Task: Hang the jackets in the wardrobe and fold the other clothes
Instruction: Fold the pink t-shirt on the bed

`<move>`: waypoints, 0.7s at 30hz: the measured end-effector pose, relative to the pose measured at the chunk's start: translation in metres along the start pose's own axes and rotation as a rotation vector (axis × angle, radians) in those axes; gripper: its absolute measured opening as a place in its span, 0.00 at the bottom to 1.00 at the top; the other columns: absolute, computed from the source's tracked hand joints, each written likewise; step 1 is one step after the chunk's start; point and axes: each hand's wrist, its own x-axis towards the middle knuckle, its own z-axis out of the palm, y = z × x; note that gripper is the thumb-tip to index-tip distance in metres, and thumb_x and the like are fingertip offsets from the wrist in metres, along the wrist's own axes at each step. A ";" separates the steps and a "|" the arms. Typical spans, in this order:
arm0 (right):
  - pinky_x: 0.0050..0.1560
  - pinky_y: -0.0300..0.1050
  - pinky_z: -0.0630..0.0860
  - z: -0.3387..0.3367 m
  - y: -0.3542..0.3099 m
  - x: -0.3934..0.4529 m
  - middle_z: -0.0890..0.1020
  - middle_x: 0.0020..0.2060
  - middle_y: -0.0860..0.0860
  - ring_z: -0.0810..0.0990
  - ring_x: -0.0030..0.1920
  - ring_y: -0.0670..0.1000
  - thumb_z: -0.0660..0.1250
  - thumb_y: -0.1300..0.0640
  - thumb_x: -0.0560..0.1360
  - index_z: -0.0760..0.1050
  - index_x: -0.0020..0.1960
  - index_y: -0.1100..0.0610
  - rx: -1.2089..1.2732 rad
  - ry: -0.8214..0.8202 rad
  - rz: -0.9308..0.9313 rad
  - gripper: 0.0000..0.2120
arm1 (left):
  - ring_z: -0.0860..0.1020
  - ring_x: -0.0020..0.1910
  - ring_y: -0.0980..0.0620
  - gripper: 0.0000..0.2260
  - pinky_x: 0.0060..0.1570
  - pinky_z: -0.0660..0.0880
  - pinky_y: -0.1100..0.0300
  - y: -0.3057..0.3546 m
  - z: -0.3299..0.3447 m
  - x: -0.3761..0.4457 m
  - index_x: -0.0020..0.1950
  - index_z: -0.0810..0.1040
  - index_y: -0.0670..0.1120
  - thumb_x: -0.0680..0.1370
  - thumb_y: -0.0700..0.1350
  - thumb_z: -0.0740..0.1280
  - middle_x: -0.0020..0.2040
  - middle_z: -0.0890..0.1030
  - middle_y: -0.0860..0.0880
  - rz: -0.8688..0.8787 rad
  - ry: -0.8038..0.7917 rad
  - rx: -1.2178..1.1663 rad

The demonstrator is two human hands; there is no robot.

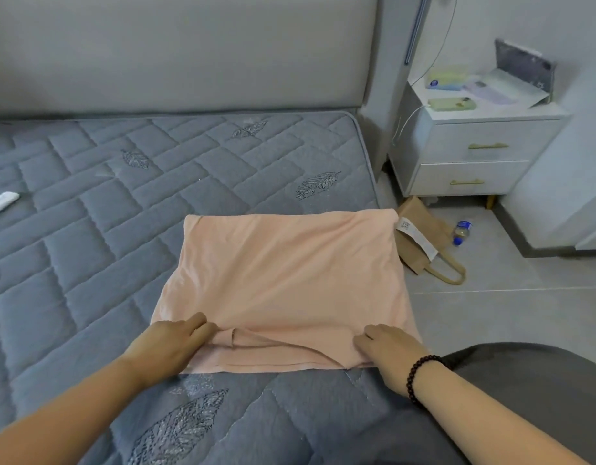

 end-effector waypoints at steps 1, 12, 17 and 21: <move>0.46 0.46 0.62 0.002 0.000 -0.004 0.72 0.56 0.55 0.71 0.55 0.57 0.58 0.69 0.72 0.70 0.60 0.58 -0.014 0.006 -0.016 0.18 | 0.71 0.21 0.50 0.27 0.19 0.62 0.60 -0.001 0.000 -0.004 0.49 0.69 0.48 0.56 0.37 0.78 0.41 0.77 0.49 0.007 -0.007 -0.004; 0.60 0.48 0.70 -0.001 0.029 0.010 0.66 0.61 0.55 0.69 0.59 0.56 0.65 0.57 0.75 0.67 0.64 0.57 0.751 0.288 0.689 0.18 | 0.78 0.47 0.50 0.14 0.47 0.68 0.58 0.048 0.002 -0.004 0.53 0.82 0.49 0.70 0.46 0.63 0.51 0.80 0.50 0.006 -0.056 -0.227; 0.53 0.42 0.71 0.005 0.046 0.008 0.73 0.60 0.59 0.75 0.57 0.58 0.68 0.65 0.71 0.68 0.65 0.59 0.934 0.230 0.823 0.24 | 0.77 0.39 0.53 0.06 0.35 0.74 0.60 0.053 -0.006 -0.008 0.41 0.80 0.50 0.67 0.43 0.66 0.44 0.79 0.53 -0.089 -0.125 -0.352; 0.48 0.38 0.70 0.009 0.056 0.003 0.77 0.56 0.55 0.74 0.51 0.54 0.69 0.64 0.71 0.70 0.61 0.58 1.021 0.061 0.911 0.20 | 0.72 0.32 0.56 0.04 0.30 0.70 0.64 0.059 -0.021 0.017 0.34 0.76 0.52 0.64 0.46 0.62 0.35 0.75 0.56 -0.106 -0.187 -0.358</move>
